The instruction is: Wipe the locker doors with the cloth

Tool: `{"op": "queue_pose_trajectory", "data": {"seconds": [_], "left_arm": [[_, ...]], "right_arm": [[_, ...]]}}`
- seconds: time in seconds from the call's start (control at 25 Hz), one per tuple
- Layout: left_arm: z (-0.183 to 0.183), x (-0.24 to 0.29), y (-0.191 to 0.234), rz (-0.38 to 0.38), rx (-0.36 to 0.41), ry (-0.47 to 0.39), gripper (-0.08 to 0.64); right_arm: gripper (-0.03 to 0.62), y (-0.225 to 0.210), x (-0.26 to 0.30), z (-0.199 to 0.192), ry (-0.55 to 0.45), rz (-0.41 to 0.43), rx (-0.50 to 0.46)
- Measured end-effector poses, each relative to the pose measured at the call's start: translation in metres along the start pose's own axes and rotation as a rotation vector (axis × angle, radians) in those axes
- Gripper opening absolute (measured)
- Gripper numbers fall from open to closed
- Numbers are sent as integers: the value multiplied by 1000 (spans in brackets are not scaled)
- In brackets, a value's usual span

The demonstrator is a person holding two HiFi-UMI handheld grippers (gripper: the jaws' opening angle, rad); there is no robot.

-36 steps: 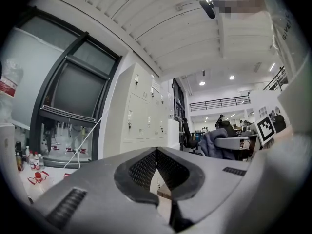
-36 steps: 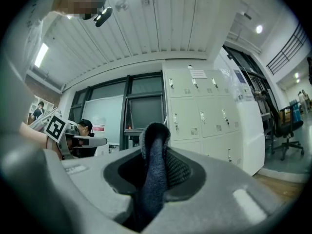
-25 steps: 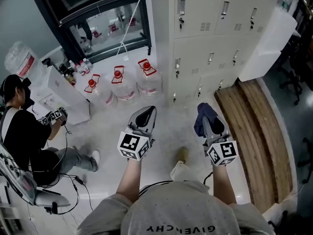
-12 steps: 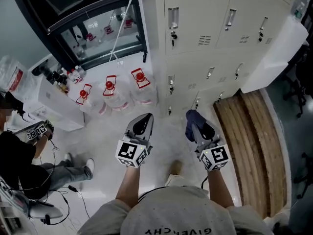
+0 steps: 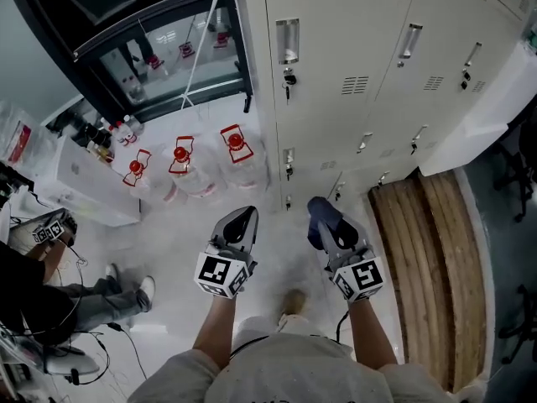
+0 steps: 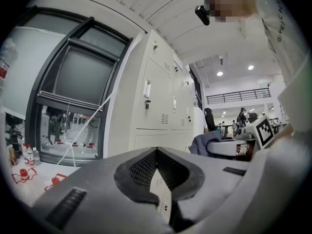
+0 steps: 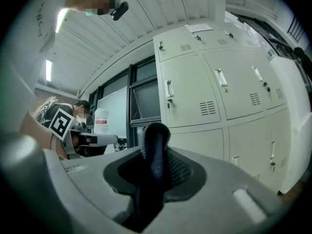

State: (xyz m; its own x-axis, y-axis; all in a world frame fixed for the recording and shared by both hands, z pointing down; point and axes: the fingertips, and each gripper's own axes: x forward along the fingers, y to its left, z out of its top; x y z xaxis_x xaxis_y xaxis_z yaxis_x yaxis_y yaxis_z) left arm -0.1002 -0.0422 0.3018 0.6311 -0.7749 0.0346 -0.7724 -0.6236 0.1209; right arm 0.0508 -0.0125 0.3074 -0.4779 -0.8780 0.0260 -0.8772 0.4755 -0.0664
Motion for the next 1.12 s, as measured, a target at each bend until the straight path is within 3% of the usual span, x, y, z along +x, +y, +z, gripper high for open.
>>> {"op": "queue_pose_trajectory", "data": {"seconds": [0.32, 0.56, 0.8, 1.12], "left_arm": [[-20, 35, 10, 28, -30, -1, -2], [-37, 65, 14, 2, -28, -9, -2], [-50, 108, 38, -2, 4, -33, -2], [-50, 159, 64, 29, 16, -54, -2]], "right_arm": [[92, -23, 45, -1, -51, 48, -20], [92, -29, 82, -10, -80, 87, -50], [92, -45, 140, -6, -153, 134, -172], [92, -43, 205, -20, -129, 186, -298]]}}
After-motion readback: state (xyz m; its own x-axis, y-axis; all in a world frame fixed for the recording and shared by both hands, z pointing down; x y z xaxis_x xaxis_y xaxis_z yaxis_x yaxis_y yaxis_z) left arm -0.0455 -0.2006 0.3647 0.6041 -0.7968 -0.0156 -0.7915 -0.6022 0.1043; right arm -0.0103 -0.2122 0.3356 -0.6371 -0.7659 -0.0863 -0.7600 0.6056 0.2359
